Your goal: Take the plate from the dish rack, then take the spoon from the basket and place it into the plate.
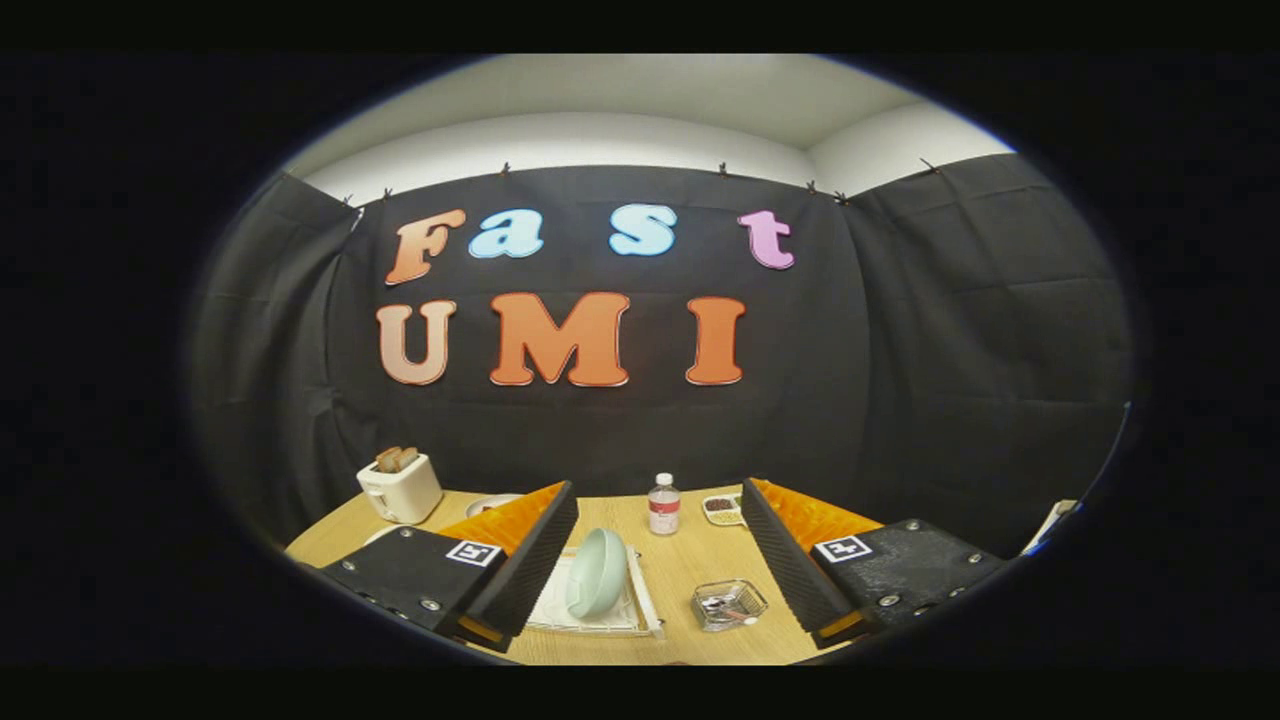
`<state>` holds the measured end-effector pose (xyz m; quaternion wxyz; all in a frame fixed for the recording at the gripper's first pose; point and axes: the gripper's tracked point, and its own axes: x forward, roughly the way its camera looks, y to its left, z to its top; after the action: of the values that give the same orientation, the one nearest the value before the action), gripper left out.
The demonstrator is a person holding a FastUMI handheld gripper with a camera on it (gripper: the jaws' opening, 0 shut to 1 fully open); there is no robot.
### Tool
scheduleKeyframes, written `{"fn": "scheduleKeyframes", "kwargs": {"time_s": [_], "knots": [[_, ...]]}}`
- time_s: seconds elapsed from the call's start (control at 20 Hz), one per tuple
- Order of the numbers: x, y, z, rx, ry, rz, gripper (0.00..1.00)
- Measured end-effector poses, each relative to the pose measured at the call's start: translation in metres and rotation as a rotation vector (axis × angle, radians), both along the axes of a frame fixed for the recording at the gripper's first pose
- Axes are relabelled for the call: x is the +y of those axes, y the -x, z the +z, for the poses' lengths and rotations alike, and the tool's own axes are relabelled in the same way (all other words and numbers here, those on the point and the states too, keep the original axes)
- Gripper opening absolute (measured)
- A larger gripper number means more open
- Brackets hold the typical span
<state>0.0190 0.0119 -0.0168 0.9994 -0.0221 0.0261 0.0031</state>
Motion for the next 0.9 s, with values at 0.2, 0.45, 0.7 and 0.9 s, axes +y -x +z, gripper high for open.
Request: {"fn": "scheduleKeyframes", "kwargs": {"time_s": [0.2,0.45,0.7,0.9], "knots": [[0.003,-0.010,-0.014,0.037,0.022,-0.001,0.98],[0.012,-0.032,-0.054,0.159,0.044,0.007,0.98],[0.021,-0.060,-0.111,0.329,0.085,0.007,0.98],[0.024,-0.080,-0.153,0.440,0.117,0.001,0.99]]}}
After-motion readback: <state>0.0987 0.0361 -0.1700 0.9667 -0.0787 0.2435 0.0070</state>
